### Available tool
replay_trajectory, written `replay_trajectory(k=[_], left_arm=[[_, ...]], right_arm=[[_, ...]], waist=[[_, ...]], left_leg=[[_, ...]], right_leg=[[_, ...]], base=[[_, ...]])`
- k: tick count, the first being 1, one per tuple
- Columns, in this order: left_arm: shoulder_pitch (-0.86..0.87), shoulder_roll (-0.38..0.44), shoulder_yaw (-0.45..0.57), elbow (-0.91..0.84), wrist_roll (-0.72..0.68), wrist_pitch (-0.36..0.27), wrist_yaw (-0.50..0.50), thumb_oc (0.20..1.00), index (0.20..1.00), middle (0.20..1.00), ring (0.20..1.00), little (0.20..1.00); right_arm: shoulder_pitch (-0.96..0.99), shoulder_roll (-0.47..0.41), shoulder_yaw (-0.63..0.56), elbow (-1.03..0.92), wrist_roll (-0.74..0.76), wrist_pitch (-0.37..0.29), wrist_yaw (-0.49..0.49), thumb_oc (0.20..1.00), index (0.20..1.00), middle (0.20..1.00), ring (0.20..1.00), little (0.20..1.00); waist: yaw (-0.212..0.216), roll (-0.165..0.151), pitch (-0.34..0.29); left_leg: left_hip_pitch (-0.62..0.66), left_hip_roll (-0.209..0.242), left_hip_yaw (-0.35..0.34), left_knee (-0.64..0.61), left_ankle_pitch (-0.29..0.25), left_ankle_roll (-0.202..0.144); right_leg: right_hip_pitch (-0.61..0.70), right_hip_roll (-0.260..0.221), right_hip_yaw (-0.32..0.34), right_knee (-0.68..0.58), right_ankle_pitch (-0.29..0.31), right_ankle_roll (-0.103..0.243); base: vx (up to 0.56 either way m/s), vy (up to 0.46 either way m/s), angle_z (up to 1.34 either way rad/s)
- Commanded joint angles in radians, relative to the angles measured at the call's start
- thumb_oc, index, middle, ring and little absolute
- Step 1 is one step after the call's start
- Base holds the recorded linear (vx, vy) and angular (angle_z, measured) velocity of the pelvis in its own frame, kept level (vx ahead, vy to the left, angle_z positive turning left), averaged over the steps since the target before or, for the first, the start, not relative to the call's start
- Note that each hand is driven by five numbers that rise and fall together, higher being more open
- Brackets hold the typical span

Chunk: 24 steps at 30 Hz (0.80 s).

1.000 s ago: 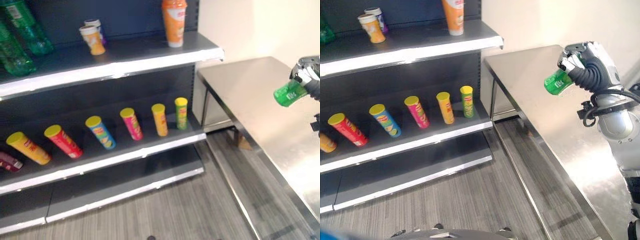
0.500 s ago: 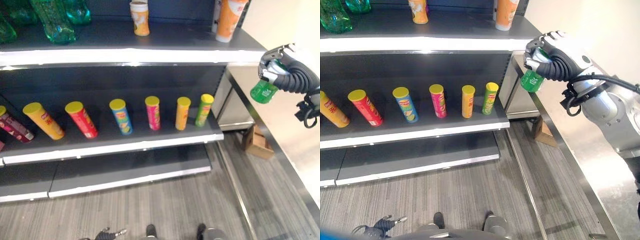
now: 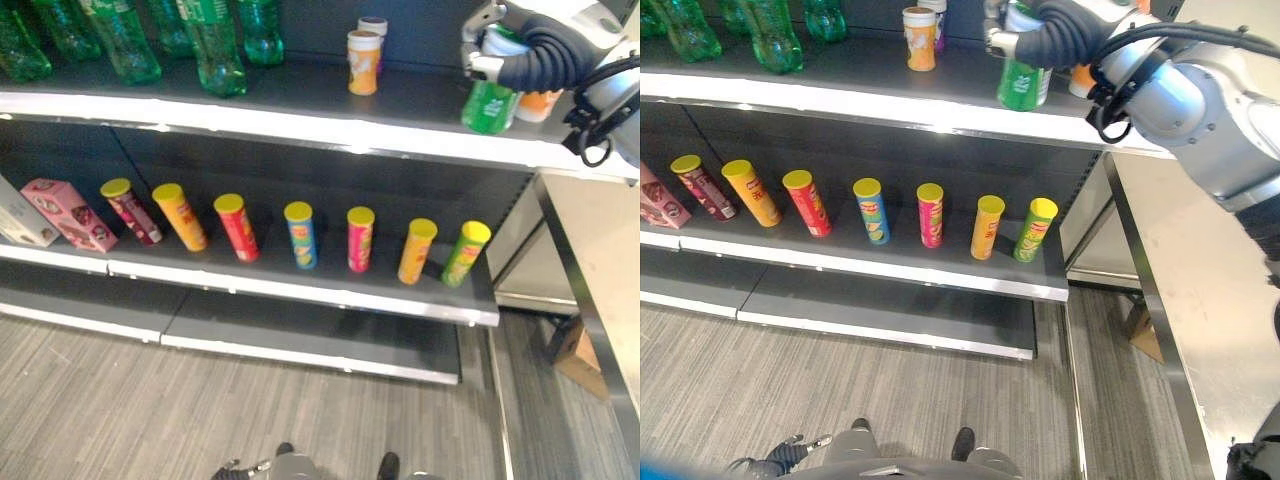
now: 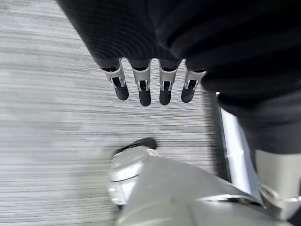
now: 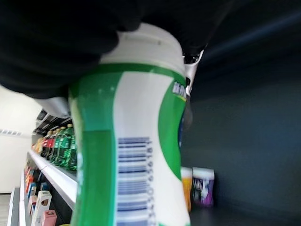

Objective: Put the goods on the table back onto the shelves and tidy them up.

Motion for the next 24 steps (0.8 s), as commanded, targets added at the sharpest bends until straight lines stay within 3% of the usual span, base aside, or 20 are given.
replay_trajectory(k=[1, 7, 11, 24], left_arm=[[-0.012, 0.040, -0.037, 0.008, 0.029, -0.016, 0.035, 1.000, 1.000, 1.000, 1.000, 1.000], [-0.023, 0.049, -0.048, -0.005, 0.010, -0.028, 0.053, 1.000, 1.000, 1.000, 1.000, 1.000], [-0.020, 0.052, -0.049, -0.003, -0.002, -0.029, 0.056, 1.000, 1.000, 1.000, 1.000, 1.000], [0.002, 0.045, -0.063, 0.000, -0.010, -0.026, 0.049, 1.000, 1.000, 1.000, 1.000, 1.000]], right_arm=[[0.005, 0.005, -0.014, 0.106, 0.008, 0.038, -0.021, 0.200, 0.200, 0.200, 0.200, 0.200], [0.000, 0.090, -0.005, 0.306, -0.020, 0.070, -0.049, 0.200, 0.200, 0.200, 0.200, 0.200], [-0.018, 0.142, -0.012, 0.398, -0.035, 0.083, -0.067, 0.200, 0.200, 0.200, 0.200, 0.200], [-0.068, 0.265, 0.019, 0.596, -0.099, 0.118, -0.077, 0.200, 0.200, 0.200, 0.200, 0.200]], waist=[[0.029, -0.044, -0.064], [0.052, -0.067, -0.064], [0.066, -0.074, -0.066], [0.100, -0.076, -0.065]], left_leg=[[0.032, -0.047, 0.013, 0.029, -0.038, -0.002], [0.052, -0.093, 0.033, 0.007, -0.053, 0.015], [0.055, -0.108, 0.034, -0.002, -0.055, 0.020], [0.053, -0.117, 0.021, -0.006, -0.054, 0.022]], right_leg=[[0.016, -0.120, -0.011, 0.049, -0.075, 0.120], [0.013, -0.182, -0.021, 0.080, -0.059, 0.145], [0.014, -0.197, -0.027, 0.081, -0.051, 0.154], [0.027, -0.207, -0.052, 0.076, -0.042, 0.163]], base=[[0.09, 0.112, 0.08], [0.07, 0.110, 0.10], [0.04, 0.038, 0.07], [0.03, -0.001, 0.02]])
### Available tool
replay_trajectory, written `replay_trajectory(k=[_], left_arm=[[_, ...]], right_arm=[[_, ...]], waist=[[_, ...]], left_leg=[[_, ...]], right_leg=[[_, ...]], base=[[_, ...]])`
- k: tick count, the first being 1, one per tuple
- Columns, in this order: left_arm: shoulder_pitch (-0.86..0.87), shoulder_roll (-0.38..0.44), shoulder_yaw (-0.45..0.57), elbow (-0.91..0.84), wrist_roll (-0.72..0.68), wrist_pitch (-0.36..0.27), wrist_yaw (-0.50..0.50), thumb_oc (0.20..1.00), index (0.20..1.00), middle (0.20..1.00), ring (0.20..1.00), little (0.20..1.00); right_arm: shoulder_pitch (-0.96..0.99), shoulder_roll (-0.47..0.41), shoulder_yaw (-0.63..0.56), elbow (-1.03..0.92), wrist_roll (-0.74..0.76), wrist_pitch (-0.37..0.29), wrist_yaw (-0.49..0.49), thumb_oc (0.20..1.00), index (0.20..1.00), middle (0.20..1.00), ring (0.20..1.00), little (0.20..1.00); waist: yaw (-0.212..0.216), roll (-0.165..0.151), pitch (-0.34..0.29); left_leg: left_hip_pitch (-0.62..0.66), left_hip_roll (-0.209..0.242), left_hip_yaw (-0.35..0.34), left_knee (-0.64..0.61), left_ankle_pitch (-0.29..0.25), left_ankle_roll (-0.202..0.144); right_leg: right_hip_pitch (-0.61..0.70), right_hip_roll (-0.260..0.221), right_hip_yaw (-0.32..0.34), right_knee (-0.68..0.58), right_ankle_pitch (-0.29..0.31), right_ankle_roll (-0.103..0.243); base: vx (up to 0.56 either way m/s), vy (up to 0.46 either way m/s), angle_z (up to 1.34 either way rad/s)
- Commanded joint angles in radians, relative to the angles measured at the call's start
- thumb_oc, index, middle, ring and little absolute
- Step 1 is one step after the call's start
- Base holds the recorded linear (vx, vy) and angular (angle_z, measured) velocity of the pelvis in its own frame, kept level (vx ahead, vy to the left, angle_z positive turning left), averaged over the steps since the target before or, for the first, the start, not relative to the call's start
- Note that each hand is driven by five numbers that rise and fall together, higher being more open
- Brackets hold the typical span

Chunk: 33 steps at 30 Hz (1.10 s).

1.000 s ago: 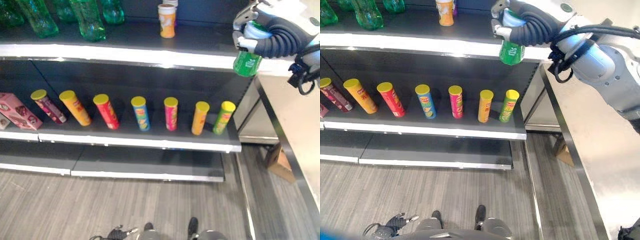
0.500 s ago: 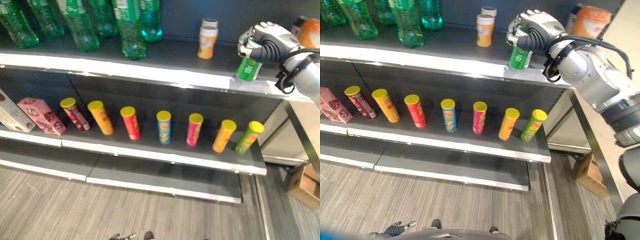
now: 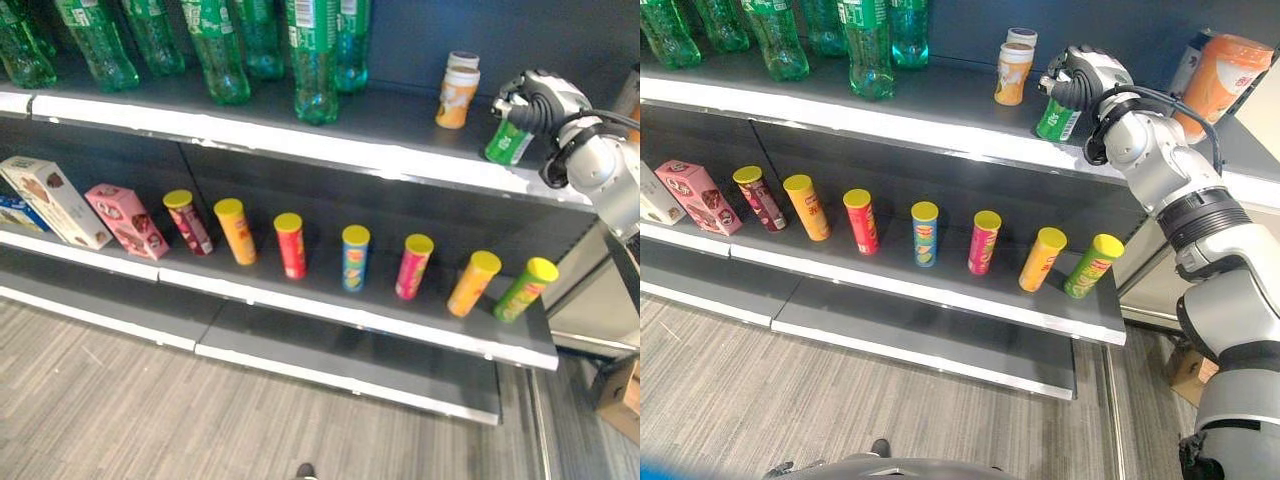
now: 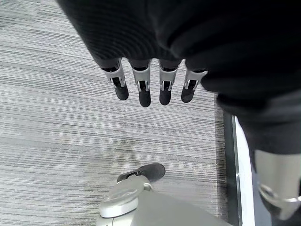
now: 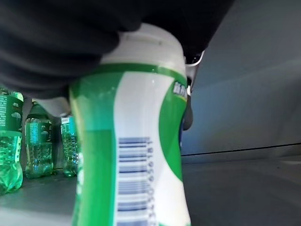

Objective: Put the goods on the table back onto the shelves and tidy them up.

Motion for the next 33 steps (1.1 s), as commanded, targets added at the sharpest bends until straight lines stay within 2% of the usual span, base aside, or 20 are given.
replay_trajectory(k=[1, 33], left_arm=[[-0.072, 0.038, -0.051, 0.034, -0.011, -0.015, 0.011, 1.000, 1.000, 1.000, 1.000, 1.000], [-0.090, 0.043, -0.053, 0.044, -0.014, -0.014, 0.024, 1.000, 1.000, 1.000, 1.000, 1.000]], right_arm=[[-0.125, 0.007, 0.051, 0.079, -0.029, 0.009, -0.028, 0.200, 0.200, 0.200, 0.200, 0.200], [-0.174, 0.067, 0.135, 0.030, -0.073, -0.003, -0.003, 0.200, 0.200, 0.200, 0.200, 0.200]], waist=[[0.036, -0.048, 0.006], [0.065, -0.075, 0.005]], left_leg=[[-0.004, 0.043, 0.006, 0.032, -0.038, -0.053], [0.001, 0.052, -0.021, 0.032, -0.041, -0.058]], right_leg=[[-0.009, -0.060, -0.023, 0.075, -0.037, 0.033], [0.007, -0.049, -0.050, 0.075, -0.043, 0.031]], base=[[0.00, 0.000, 0.00], [0.00, -0.006, 0.03]])
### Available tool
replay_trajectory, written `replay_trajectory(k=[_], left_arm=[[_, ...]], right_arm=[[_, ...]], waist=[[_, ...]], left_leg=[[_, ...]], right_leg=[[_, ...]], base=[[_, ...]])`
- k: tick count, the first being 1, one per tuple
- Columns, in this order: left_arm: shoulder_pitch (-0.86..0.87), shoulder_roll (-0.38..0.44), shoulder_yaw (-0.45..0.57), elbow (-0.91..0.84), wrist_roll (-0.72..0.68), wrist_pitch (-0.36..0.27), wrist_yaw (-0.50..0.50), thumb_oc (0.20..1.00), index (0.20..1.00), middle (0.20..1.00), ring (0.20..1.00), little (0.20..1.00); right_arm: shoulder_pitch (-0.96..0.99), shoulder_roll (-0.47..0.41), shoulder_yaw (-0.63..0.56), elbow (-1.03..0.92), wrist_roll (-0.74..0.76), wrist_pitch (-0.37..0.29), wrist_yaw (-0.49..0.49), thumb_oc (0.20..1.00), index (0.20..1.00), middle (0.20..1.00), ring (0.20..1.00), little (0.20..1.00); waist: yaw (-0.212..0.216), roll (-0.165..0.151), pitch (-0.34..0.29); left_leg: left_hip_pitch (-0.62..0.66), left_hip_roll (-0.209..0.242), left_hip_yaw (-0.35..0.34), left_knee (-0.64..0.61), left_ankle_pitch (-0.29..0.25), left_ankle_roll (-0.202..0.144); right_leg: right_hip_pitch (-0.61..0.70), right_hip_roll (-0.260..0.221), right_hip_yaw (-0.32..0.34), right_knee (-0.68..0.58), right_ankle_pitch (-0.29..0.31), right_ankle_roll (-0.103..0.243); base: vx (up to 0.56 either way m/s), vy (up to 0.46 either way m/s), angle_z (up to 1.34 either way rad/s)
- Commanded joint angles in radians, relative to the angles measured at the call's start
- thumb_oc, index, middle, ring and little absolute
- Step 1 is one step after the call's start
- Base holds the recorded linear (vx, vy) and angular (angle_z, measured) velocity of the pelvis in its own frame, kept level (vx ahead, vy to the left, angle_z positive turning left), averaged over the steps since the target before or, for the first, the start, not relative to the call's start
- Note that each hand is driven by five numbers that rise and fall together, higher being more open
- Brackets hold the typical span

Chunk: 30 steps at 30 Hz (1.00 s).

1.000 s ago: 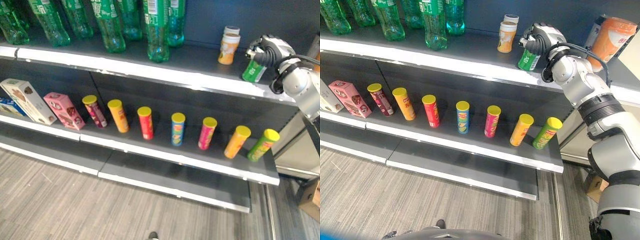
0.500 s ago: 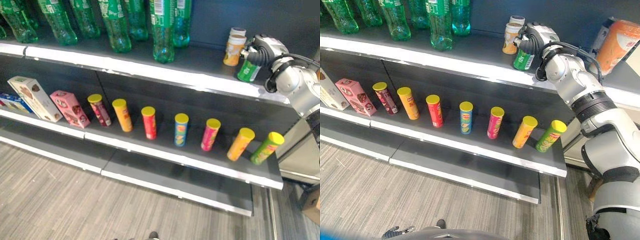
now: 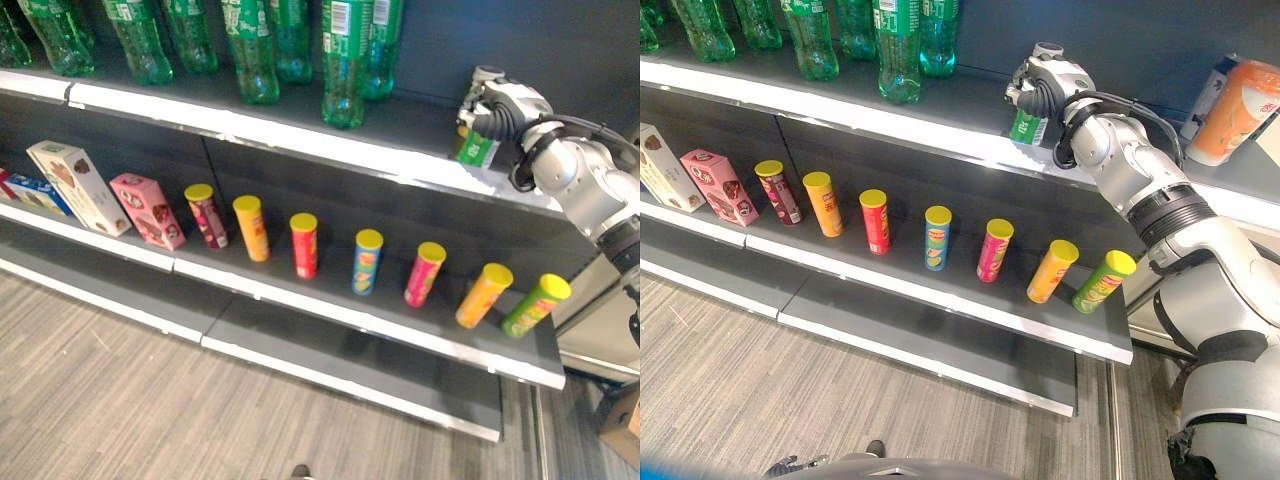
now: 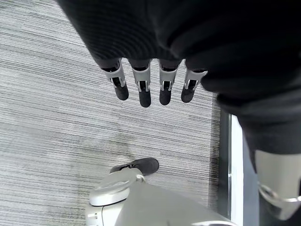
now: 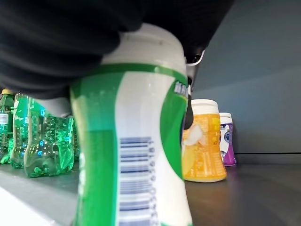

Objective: Put the goods on the table back onto the shelves and tidy them up.

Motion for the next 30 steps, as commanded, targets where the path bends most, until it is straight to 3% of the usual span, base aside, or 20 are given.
replay_trajectory(k=[1, 18, 20, 21, 30], left_arm=[[-0.071, 0.044, -0.034, 0.048, -0.005, -0.013, 0.024, 1.000, 1.000, 1.000, 1.000, 1.000], [-0.072, 0.043, -0.035, 0.049, -0.004, -0.012, 0.021, 1.000, 1.000, 1.000, 1.000, 1.000], [-0.072, 0.043, -0.035, 0.050, -0.003, -0.012, 0.022, 1.000, 1.000, 1.000, 1.000, 1.000], [-0.071, 0.044, -0.032, 0.051, -0.002, -0.011, 0.022, 1.000, 1.000, 1.000, 1.000, 1.000], [-0.072, 0.045, -0.033, 0.050, -0.002, -0.012, 0.023, 1.000, 1.000, 1.000, 1.000, 1.000]], right_arm=[[-0.138, -0.008, 0.075, 0.050, -0.009, -0.013, -0.008, 0.200, 0.200, 0.200, 0.200, 0.200], [-0.126, 0.020, 0.069, 0.127, -0.026, 0.002, -0.004, 0.216, 0.216, 0.216, 0.216, 0.216], [-0.124, 0.019, 0.069, 0.125, -0.023, 0.000, -0.003, 0.774, 0.774, 0.774, 0.774, 0.774], [-0.126, 0.019, 0.070, 0.115, -0.025, -0.001, -0.001, 1.000, 1.000, 1.000, 1.000, 1.000], [-0.132, 0.012, 0.075, 0.113, -0.031, 0.002, -0.003, 1.000, 1.000, 1.000, 1.000, 1.000]], waist=[[0.037, -0.045, 0.015], [0.031, -0.045, 0.017], [0.031, -0.045, 0.017], [0.030, -0.045, 0.017], [0.026, -0.046, 0.014]], left_leg=[[0.003, 0.055, 0.027, 0.031, -0.046, -0.059], [0.014, 0.055, 0.034, 0.025, -0.051, -0.058], [0.014, 0.055, 0.034, 0.025, -0.051, -0.058], [0.015, 0.055, 0.035, 0.025, -0.051, -0.057], [0.020, 0.054, 0.040, 0.023, -0.055, -0.055]], right_leg=[[-0.020, -0.051, -0.008, 0.074, -0.036, 0.026], [-0.018, -0.049, -0.004, 0.065, -0.031, 0.026], [-0.018, -0.050, -0.004, 0.065, -0.031, 0.026], [-0.018, -0.050, -0.004, 0.066, -0.031, 0.026], [-0.016, -0.050, -0.002, 0.063, -0.029, 0.028]], base=[[0.00, 0.000, 0.00], [0.00, 0.000, 0.00], [0.00, 0.000, 0.00], [0.00, 0.000, 0.00], [0.00, 0.000, 0.00]])
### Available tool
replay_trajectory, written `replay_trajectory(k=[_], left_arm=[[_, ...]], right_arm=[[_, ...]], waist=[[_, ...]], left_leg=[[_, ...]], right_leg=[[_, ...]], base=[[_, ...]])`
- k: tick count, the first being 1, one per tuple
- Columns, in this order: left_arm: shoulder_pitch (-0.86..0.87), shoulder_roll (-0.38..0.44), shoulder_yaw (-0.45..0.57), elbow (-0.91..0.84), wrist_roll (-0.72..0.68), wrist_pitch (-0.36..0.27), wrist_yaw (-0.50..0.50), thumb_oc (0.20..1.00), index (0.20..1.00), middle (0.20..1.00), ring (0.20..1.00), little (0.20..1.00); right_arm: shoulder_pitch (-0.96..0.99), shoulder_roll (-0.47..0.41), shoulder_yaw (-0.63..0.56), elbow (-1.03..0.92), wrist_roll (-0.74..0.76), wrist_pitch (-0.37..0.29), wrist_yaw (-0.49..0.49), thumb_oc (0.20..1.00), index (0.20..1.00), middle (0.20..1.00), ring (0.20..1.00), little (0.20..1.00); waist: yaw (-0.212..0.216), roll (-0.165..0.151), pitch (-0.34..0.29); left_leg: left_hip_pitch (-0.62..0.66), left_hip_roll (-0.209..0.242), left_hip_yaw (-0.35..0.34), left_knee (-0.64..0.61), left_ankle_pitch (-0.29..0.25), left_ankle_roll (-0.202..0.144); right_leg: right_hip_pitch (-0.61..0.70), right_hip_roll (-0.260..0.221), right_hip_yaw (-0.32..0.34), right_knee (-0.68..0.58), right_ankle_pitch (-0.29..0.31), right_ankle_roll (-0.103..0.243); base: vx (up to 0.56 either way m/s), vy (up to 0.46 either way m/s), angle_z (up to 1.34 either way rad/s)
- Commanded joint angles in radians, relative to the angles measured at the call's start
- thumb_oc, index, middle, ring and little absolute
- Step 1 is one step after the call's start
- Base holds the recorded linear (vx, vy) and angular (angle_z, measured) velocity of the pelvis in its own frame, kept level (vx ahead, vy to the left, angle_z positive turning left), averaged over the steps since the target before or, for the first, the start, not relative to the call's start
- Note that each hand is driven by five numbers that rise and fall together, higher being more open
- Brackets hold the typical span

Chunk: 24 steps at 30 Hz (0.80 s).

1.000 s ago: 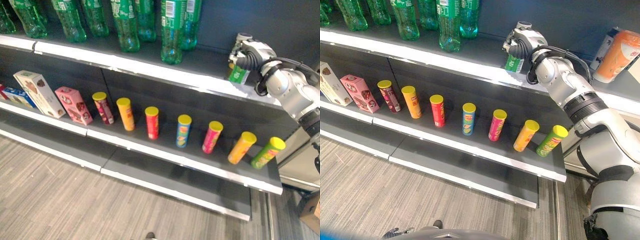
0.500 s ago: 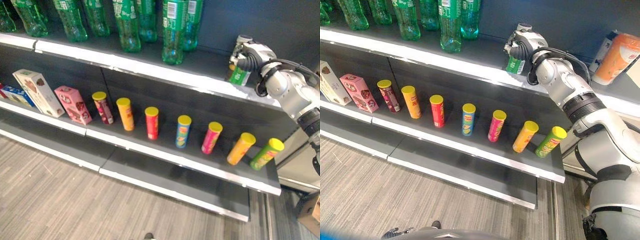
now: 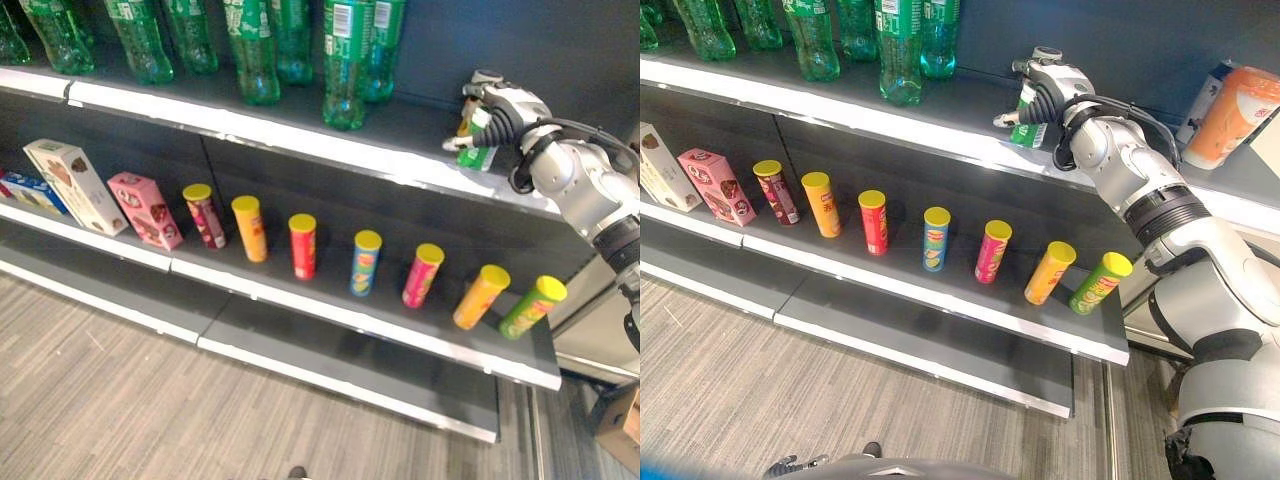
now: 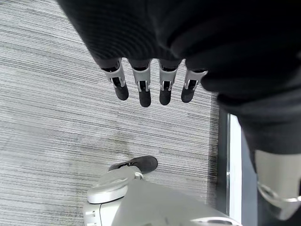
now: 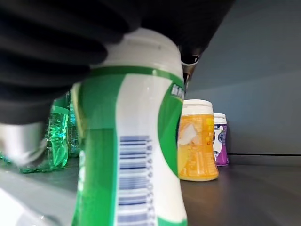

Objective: Put the goods on the table back onto the shelves and tidy them up.

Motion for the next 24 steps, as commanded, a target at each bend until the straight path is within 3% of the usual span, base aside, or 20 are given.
replay_trajectory(k=[1, 13, 16, 17, 19, 24], left_arm=[[-0.067, 0.045, -0.032, 0.049, -0.002, -0.012, 0.021, 1.000, 1.000, 1.000, 1.000, 1.000], [-0.059, 0.048, -0.014, 0.051, 0.004, -0.003, 0.024, 1.000, 1.000, 1.000, 1.000, 1.000], [-0.056, 0.040, -0.004, 0.052, 0.009, 0.004, 0.032, 1.000, 1.000, 1.000, 1.000, 1.000], [-0.053, 0.025, 0.021, 0.061, 0.023, 0.016, 0.043, 1.000, 1.000, 1.000, 1.000, 1.000], [-0.051, 0.020, 0.031, 0.063, 0.029, 0.020, 0.046, 1.000, 1.000, 1.000, 1.000, 1.000], [-0.037, 0.007, 0.050, 0.066, 0.067, 0.021, 0.036, 1.000, 1.000, 1.000, 1.000, 1.000]], right_arm=[[-0.132, -0.010, 0.076, 0.065, -0.014, 0.000, -0.003, 1.000, 1.000, 1.000, 1.000, 1.000], [-0.160, -0.110, 0.029, -0.084, 0.003, -0.005, -0.060, 1.000, 1.000, 1.000, 1.000, 1.000], [-0.133, -0.165, -0.041, -0.226, 0.012, -0.014, -0.104, 1.000, 1.000, 1.000, 1.000, 1.000], [-0.045, -0.232, -0.153, -0.436, 0.014, -0.032, -0.132, 1.000, 1.000, 1.000, 1.000, 1.000], [-0.001, -0.256, -0.199, -0.516, 0.018, -0.043, -0.134, 1.000, 1.000, 1.000, 1.000, 1.000], [0.298, -0.325, -0.453, -0.834, 0.144, -0.129, -0.072, 1.000, 1.000, 1.000, 1.000, 1.000]], waist=[[0.030, -0.036, 0.017], [0.005, -0.035, 0.007], [-0.010, -0.031, 0.005], [-0.034, -0.021, 0.004], [-0.043, -0.018, 0.003], [-0.079, -0.012, -0.003]], left_leg=[[0.019, 0.053, 0.032, 0.023, -0.056, -0.055], [0.036, 0.055, 0.047, 0.023, -0.068, -0.050], [0.042, 0.056, 0.057, 0.022, -0.072, -0.049], [0.049, 0.056, 0.067, 0.021, -0.078, -0.046], [0.051, 0.056, 0.070, 0.021, -0.080, -0.045], [0.068, 0.060, 0.097, 0.018, -0.090, -0.043]], right_leg=[[-0.016, -0.050, -0.005, 0.063, -0.029, 0.028], [-0.017, -0.051, 0.012, 0.065, -0.025, 0.031], [-0.020, -0.052, 0.020, 0.064, -0.023, 0.034], [-0.024, -0.051, 0.030, 0.063, -0.022, 0.035], [-0.026, -0.051, 0.033, 0.063, -0.022, 0.035], [-0.037, -0.047, 0.059, 0.059, -0.019, 0.039]], base=[[0.00, 0.000, 0.00], [0.01, 0.004, -0.03], [0.01, 0.015, -0.07], [0.01, 0.021, -0.14], [0.02, 0.021, -0.16], [0.01, 0.018, -0.19]])
